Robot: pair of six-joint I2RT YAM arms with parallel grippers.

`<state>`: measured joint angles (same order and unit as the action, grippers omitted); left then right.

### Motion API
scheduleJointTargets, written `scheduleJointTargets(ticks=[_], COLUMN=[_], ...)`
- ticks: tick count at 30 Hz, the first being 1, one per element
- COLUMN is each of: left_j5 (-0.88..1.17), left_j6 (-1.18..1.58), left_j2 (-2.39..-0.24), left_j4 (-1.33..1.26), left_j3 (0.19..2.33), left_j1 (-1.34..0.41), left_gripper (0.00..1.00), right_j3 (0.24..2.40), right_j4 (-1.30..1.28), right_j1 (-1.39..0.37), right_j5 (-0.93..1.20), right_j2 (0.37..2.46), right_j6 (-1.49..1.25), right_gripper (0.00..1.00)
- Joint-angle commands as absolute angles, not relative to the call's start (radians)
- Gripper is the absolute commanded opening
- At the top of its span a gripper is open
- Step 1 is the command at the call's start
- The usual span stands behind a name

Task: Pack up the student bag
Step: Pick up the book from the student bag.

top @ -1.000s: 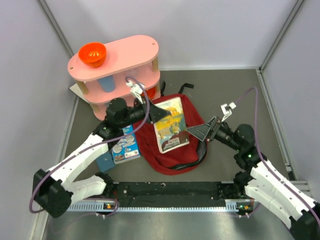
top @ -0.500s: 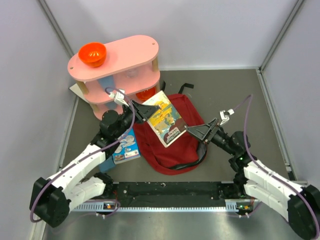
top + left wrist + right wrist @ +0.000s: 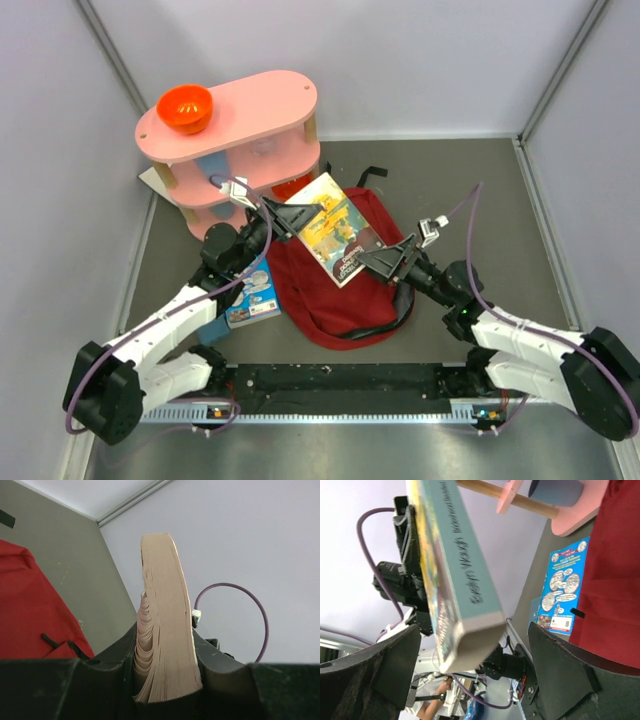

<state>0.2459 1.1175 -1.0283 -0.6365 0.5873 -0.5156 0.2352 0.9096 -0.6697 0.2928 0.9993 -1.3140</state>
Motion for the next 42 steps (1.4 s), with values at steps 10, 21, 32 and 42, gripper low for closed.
scheduleJointTargets(ticks=[10,21,32,42], left_j5=[0.276,0.278,0.262,0.163], left_j6=[1.220,1.212,0.970,0.579], left_j2=[-1.072,-1.071,-1.011,-1.000], left_j4=[-0.910,-0.891,-0.504,0.033], left_j3=[0.580,0.564,0.660,0.840], left_j1=[-0.523,-0.523,-0.522,-0.537], left_gripper=[0.00,0.00,0.66,0.98], right_j3=[0.344,0.359,0.345,0.402], right_j4=[1.316,1.441,0.915,0.023], right_j1=[-0.744,-0.750,-0.749,-0.750], right_j5=[0.207,0.207,0.132,-0.295], right_j2=[1.227,1.307,0.961,0.493], right_j6=[-1.356,-1.359,-1.158,-1.023], right_gripper=[0.68,0.21,0.00,0.00])
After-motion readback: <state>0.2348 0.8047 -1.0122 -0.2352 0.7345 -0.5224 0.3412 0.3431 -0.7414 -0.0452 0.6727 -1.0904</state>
